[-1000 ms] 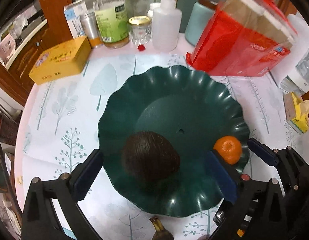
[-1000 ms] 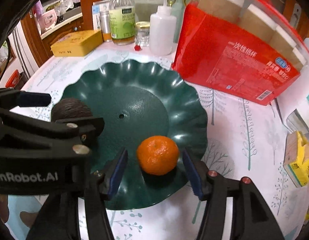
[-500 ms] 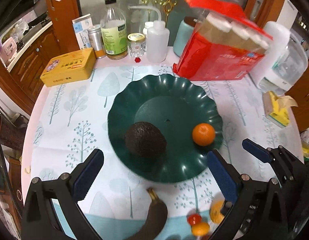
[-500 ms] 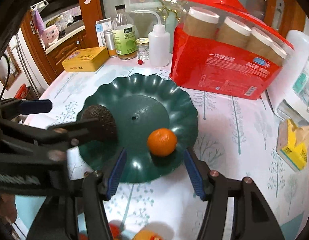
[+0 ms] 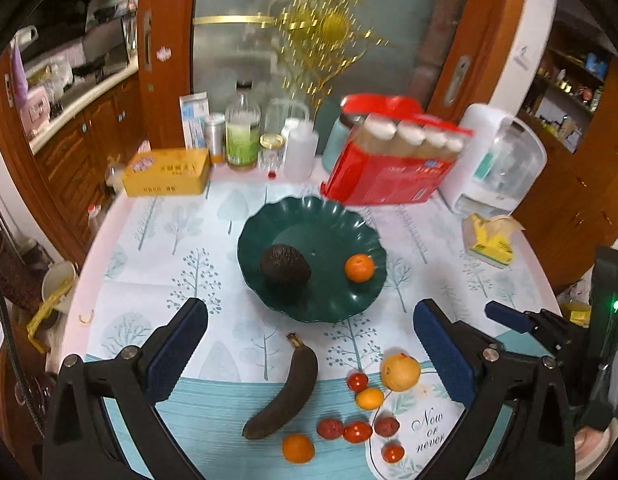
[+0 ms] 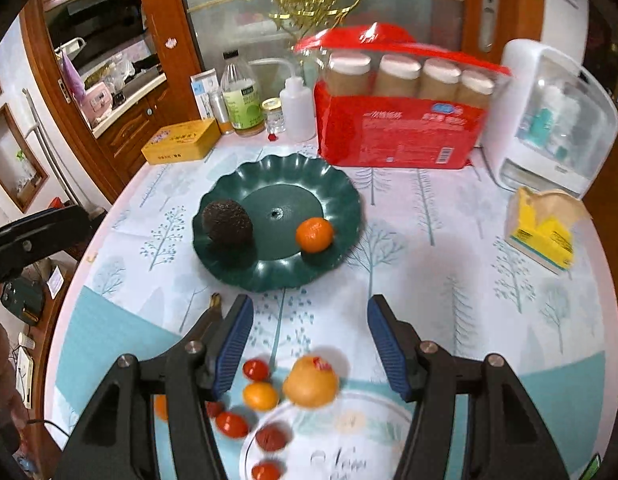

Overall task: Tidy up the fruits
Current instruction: 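Move both tools back toward the remaining fruit, then grasp the small orange with the left tool while the right tool grasps a red tomato, then carry both fruits to the green plate and open both tools, then move both tools back toward the lychees on the cloth, then grasp a lychee with the left tool while the right tool grasps another lychee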

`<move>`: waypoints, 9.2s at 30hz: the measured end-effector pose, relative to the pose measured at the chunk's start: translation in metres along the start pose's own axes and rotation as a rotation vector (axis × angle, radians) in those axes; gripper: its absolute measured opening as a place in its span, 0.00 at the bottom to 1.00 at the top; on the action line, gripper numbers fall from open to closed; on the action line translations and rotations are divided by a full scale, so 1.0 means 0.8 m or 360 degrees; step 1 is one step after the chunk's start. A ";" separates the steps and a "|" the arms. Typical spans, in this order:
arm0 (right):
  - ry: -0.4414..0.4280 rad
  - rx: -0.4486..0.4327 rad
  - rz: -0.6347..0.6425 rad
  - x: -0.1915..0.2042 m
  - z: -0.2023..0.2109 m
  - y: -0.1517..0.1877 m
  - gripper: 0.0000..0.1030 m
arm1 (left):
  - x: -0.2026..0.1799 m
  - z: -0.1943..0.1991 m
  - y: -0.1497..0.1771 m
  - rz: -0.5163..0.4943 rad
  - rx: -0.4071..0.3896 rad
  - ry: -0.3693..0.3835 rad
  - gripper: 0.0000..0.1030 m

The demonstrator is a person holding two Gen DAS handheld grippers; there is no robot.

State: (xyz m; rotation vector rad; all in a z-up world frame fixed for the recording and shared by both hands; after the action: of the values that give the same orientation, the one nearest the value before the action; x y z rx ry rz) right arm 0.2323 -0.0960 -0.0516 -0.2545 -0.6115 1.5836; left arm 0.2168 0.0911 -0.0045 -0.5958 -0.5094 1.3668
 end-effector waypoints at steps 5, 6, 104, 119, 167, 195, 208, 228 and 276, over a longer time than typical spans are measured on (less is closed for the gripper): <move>-0.0026 -0.0081 -0.0007 0.003 0.061 0.019 0.58 | -0.017 0.046 0.023 -0.0103 -0.0018 -0.0037 0.99; -0.0028 -0.0092 -0.0002 0.005 0.071 0.023 0.58 | -0.021 0.054 0.029 -0.0124 -0.0019 -0.0033 0.99; -0.0126 -0.0167 0.0231 0.070 0.190 -0.124 0.28 | -0.004 0.058 -0.096 -0.0256 0.0174 -0.0090 0.33; -0.0003 0.0317 0.0048 0.052 -0.118 -0.180 0.28 | 0.052 -0.226 -0.101 -0.0138 0.0613 -0.0084 0.34; -0.0075 0.0349 0.0056 0.046 -0.133 -0.134 0.36 | 0.067 -0.182 -0.075 -0.0022 0.0555 -0.0015 0.68; -0.0205 -0.0079 0.0283 0.074 0.187 -0.028 0.48 | -0.008 0.105 -0.033 -0.0324 0.0132 -0.0038 0.83; -0.0028 0.0127 0.0281 0.011 0.035 0.102 0.48 | -0.024 -0.034 0.121 -0.0247 0.0383 0.0041 0.83; -0.0121 0.0336 0.0442 -0.016 -0.087 0.200 0.48 | -0.079 -0.150 0.227 -0.0002 0.0617 0.0238 0.56; -0.0223 0.0284 0.0412 0.011 -0.024 0.155 0.29 | -0.095 -0.077 0.175 -0.0105 0.0518 0.0163 0.29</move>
State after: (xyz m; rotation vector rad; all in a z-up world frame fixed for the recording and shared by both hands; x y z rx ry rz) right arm 0.1353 -0.0833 -0.1311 -0.0916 -0.5567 1.9060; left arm 0.1421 0.0236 -0.1421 -0.3766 -0.2148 1.3139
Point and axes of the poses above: each gripper's, at about its wrist camera, not at the fingertips, and z roughly against the way its jaws point, x to its left, y to its underside, the point moved 7 cm from there along -z, roughly the way its jaws point, and after that the axes turned 15 degrees about -z, right-handed, at the moved point
